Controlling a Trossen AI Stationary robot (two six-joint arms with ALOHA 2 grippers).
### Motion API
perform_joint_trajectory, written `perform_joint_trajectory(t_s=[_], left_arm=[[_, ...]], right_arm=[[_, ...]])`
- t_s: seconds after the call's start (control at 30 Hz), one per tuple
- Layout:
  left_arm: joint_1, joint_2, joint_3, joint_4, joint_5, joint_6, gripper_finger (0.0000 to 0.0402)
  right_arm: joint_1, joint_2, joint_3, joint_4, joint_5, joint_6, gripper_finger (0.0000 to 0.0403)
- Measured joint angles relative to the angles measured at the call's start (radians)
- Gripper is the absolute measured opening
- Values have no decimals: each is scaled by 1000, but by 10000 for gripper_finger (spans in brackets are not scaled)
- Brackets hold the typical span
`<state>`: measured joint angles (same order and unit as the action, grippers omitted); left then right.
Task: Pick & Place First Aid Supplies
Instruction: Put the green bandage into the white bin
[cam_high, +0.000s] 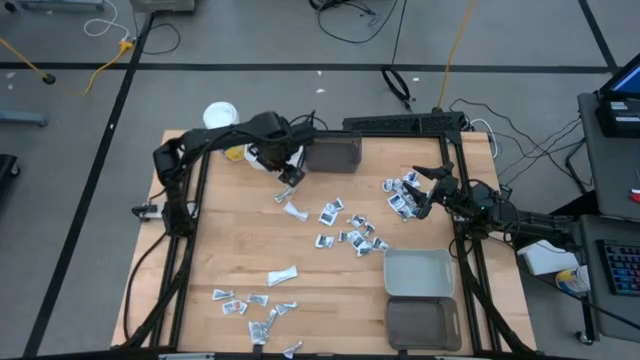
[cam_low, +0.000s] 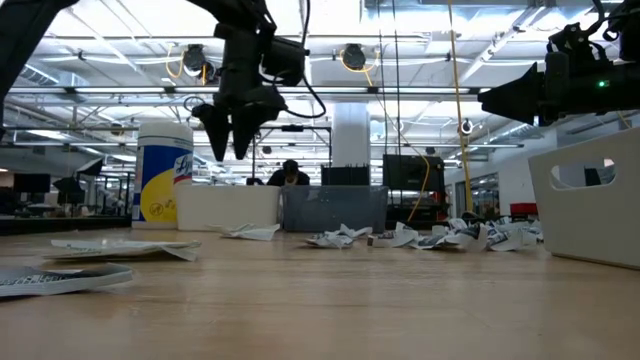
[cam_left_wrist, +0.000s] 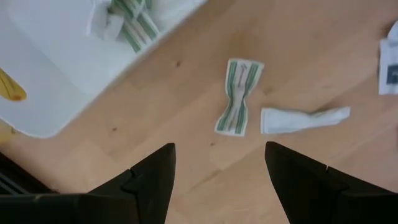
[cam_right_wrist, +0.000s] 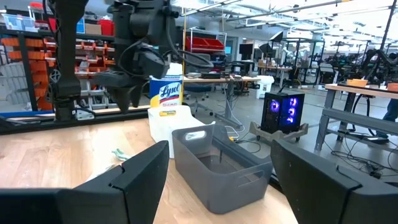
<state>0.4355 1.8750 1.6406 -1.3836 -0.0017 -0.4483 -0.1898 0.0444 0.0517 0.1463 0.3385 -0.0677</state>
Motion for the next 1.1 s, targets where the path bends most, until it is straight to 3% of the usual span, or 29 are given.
perform_joint_trajectory(t_s=[0.4,0.77,1.1], left_arm=[[-11,16,-28,45,1,24,255],[-38,32,-205,238,-3,28,255],[-62,59,-291,376,0,34,255]], right_arm=[[0,0,0,0,0,0,279],[0,0,0,0,0,0,279],[0,0,0,0,0,0,279]])
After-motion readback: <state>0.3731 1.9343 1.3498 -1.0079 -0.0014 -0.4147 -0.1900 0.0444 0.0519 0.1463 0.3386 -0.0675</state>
